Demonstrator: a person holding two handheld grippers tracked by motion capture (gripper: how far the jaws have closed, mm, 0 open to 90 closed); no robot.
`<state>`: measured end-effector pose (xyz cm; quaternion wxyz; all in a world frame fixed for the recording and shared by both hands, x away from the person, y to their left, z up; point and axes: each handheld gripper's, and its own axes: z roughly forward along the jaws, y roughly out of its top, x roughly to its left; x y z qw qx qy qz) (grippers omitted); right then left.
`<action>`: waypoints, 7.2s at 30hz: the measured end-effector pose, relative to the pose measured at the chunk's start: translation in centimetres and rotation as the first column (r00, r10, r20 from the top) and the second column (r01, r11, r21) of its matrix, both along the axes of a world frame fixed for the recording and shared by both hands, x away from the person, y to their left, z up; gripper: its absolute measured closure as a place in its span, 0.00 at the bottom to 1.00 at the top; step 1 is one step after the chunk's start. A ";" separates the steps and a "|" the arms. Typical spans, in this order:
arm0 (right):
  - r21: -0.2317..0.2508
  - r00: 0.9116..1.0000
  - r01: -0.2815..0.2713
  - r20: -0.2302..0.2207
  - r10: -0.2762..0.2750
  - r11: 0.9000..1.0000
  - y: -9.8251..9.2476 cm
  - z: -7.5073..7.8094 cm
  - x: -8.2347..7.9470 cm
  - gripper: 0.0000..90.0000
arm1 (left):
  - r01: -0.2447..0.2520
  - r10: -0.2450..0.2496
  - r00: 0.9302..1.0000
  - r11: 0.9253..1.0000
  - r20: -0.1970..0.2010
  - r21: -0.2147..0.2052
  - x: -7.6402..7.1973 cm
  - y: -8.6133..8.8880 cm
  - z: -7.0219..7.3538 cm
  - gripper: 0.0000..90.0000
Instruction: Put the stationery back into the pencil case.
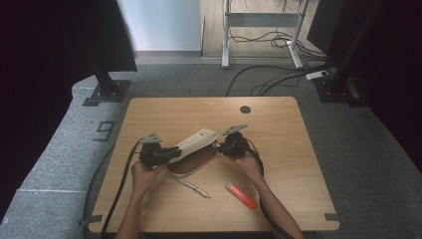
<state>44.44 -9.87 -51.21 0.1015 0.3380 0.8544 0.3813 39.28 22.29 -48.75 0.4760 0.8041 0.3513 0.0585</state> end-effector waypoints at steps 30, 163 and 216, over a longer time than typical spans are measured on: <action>-0.049 0.999 0.028 0.020 -0.027 0.998 3.9 -1.8 2.5 0.79 | 0.023 -0.023 1.000 1.000 0.001 0.012 0.0 -0.8 0.2 0.86; -0.109 0.992 -0.122 -0.041 0.118 0.987 -7.4 -2.3 -16.3 0.73 | 0.033 -0.033 0.999 0.999 -0.001 0.038 0.1 -1.1 0.0 0.84; -0.065 0.997 -0.077 -0.004 0.077 0.995 -3.9 1.8 -7.9 0.73 | 0.027 -0.027 1.000 0.999 -0.001 0.037 0.1 -1.1 0.1 0.85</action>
